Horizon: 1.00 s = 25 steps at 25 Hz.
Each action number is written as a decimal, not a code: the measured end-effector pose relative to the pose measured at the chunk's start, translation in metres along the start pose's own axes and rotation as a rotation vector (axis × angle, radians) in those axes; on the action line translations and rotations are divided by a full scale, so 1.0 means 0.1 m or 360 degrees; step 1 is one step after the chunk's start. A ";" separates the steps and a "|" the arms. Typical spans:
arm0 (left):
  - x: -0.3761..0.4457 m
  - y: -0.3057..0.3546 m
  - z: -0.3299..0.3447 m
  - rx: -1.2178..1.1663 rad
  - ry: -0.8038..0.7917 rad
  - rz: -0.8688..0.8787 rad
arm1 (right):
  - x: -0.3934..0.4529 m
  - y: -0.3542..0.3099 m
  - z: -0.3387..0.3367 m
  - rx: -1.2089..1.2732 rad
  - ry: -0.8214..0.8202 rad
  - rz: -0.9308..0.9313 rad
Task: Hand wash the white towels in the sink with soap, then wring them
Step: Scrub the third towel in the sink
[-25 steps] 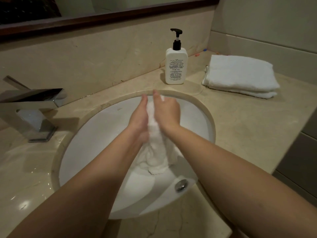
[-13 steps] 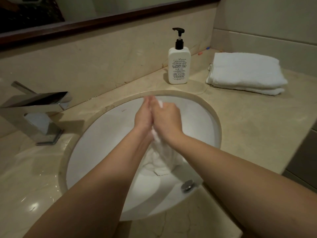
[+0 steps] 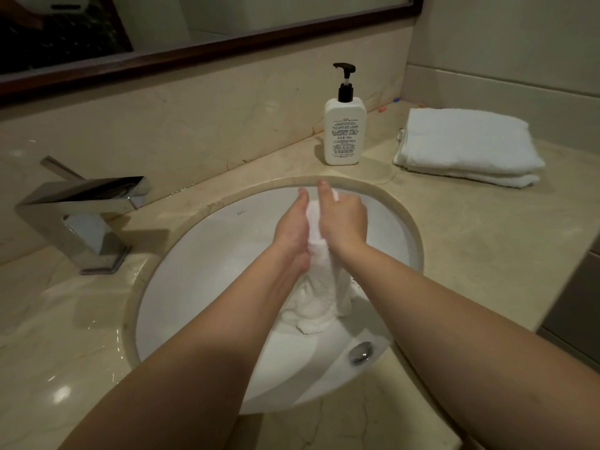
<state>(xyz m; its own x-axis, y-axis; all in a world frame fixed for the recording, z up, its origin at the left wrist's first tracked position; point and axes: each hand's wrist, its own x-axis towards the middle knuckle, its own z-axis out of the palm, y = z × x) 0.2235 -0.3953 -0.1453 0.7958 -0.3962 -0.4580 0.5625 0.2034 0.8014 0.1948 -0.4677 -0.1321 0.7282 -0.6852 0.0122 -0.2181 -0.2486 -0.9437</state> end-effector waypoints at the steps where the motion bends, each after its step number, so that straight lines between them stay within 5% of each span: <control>1: -0.01 0.01 0.01 0.0002 -0.0013 -0.0011 | 0.01 0.03 -0.01 0.0007 -0.0039 -0.0018; 5: 0.01 -0.03 -0.04 -0.0107 -0.0010 -0.0008 | -0.20 0.06 0.07 0.0156 -0.0214 -0.0190; 10: 0.03 -0.03 0.03 0.0193 0.0101 0.0188 | -0.01 0.02 -0.04 0.0078 0.0050 0.0046; 15: 0.08 -0.01 -0.18 -0.0150 0.0173 0.0236 | -0.40 0.00 0.17 0.0097 -0.0395 -0.0375; 20: 0.03 0.01 0.01 0.0055 0.0102 0.0096 | -0.03 0.08 0.01 0.0095 -0.0073 -0.0068; 23: 0.09 0.03 -0.18 -0.0150 0.0226 0.0225 | -0.34 0.04 0.17 0.0009 -0.0339 -0.0448; 25: 0.02 0.08 -0.21 -0.0172 0.0074 0.0230 | -0.30 -0.03 0.19 -0.0019 -0.0257 -0.0481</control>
<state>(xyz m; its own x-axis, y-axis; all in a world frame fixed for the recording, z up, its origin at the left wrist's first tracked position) 0.2342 -0.3758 -0.1479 0.8781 -0.3143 -0.3606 0.4605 0.3511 0.8153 0.1865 -0.4334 -0.1361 0.8545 -0.4621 0.2374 0.0164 -0.4328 -0.9013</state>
